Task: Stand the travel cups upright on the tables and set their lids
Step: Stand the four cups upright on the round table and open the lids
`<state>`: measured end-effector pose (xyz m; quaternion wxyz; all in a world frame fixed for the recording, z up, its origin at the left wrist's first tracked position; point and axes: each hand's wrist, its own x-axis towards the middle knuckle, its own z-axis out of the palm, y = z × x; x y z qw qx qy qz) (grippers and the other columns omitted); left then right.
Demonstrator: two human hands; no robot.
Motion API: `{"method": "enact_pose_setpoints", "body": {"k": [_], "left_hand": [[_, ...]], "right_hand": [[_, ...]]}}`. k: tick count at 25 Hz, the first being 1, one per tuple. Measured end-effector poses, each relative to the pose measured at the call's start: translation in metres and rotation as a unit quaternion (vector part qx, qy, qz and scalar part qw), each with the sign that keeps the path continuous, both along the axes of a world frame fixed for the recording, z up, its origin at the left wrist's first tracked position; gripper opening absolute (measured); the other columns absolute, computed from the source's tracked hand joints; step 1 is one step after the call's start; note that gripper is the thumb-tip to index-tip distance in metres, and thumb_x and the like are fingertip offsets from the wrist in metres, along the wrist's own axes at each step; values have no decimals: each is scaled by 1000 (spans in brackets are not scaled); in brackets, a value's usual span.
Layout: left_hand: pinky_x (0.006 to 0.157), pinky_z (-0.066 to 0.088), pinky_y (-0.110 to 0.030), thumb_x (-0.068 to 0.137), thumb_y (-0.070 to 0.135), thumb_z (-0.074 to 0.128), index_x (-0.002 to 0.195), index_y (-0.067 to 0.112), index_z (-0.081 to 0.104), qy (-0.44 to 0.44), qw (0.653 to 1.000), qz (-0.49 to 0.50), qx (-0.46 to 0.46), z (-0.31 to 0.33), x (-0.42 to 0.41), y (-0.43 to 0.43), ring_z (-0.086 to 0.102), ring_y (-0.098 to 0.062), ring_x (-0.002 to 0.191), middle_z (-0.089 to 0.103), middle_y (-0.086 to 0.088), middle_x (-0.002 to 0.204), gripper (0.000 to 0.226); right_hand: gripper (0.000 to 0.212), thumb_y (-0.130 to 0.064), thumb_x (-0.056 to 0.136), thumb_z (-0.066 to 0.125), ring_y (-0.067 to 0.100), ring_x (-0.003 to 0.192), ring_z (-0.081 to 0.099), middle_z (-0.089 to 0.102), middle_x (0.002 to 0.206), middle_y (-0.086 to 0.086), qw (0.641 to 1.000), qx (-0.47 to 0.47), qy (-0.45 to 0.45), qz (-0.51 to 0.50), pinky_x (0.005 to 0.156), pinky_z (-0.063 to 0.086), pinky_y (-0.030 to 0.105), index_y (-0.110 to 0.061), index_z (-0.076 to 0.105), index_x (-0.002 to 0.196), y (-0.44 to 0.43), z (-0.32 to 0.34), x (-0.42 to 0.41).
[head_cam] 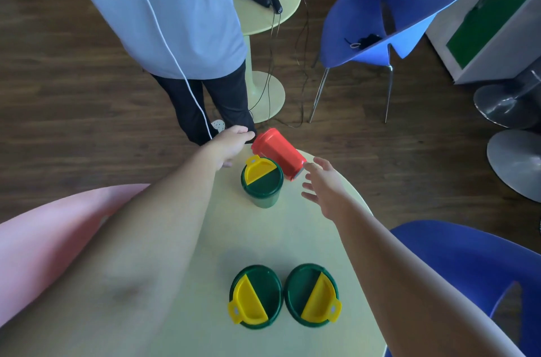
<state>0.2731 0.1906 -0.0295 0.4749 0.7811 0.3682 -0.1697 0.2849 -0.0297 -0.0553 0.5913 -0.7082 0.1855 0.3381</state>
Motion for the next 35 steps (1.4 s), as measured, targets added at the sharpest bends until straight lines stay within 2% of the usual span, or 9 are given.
{"method": "enact_pose_setpoints", "body": {"k": [3, 5, 8, 12, 18, 23, 25, 29, 35], "left_hand": [[95, 52, -50, 97, 57, 42, 145, 40, 43, 59, 996, 42, -55, -20, 10, 8, 60, -36, 112, 60, -6, 130, 51], [96, 52, -54, 96, 60, 41, 143, 34, 48, 73, 993, 41, -81, -30, 14, 9, 64, -38, 109, 67, -13, 118, 54], [89, 57, -47, 101, 53, 40, 133, 21, 57, 35, 992, 49, -113, -30, 17, 1, 69, -33, 97, 69, -18, 103, 48], [73, 56, -36, 104, 47, 37, 105, 13, 63, -25, 993, 32, -108, -13, 16, -13, 70, -28, 86, 71, -17, 106, 43], [88, 61, -44, 93, 33, 68, 76, 15, 51, -159, 986, -49, -18, 22, 17, -27, 76, -29, 86, 72, -16, 94, 30], [88, 61, -46, 68, 37, 90, 106, 12, 65, -207, 962, -143, -101, 67, 5, -50, 73, -31, 99, 67, -16, 111, 52], [87, 60, -34, 74, 27, 88, 124, 14, 65, -178, 945, -254, -102, 87, -2, -65, 72, -24, 99, 68, -15, 118, 56], [90, 52, -27, 79, 30, 83, 120, 23, 68, -108, 876, -468, 54, 100, -18, -100, 69, -12, 96, 74, 6, 112, 44], [90, 46, -36, 82, 37, 77, 127, 34, 60, -40, 814, -564, 129, 75, -36, -129, 58, -15, 114, 65, 8, 122, 48]], "right_hand": [[54, -44, 99, 41, 31, 117, 55, 51, 131, 11, 998, 31, 54, -21, 88, 54, 44, -36, 28, 151, 8, -12, 15], [50, -51, 100, 32, 32, 119, 53, 52, 133, 11, 995, 43, 91, -25, 87, 55, 47, -34, 35, 147, 11, -15, 19], [51, -56, 98, 32, 30, 113, 56, 56, 131, 10, 994, 39, 100, -22, 73, 55, 41, -27, 48, 136, 17, -15, 19], [47, -52, 97, 39, 25, 104, 64, 64, 124, 9, 994, 52, 71, -59, 78, 52, 37, -22, 59, 126, 13, -9, 11], [32, -43, 97, 48, 22, 86, 72, 71, 102, 8, 984, 66, -22, -164, 95, 53, 41, -16, 56, 82, -12, 8, -4], [33, -54, 94, 51, 23, 93, 72, 69, 111, 9, 991, 83, -46, -97, 97, 52, 45, -24, 58, 108, -43, 29, -28], [40, -52, 96, 44, 24, 99, 70, 70, 113, 12, 995, 85, -32, -51, 98, 50, 45, -25, 58, 122, -60, 31, -41], [40, -47, 100, 31, 25, 110, 62, 67, 121, 11, 997, 40, -24, 58, 101, 45, 45, -30, 58, 123, -92, 27, -68], [61, -54, 102, 15, 21, 127, 48, 52, 144, 3, 984, -1, -20, 175, 101, 39, 36, -23, 50, 142, -117, 11, -92]]}}
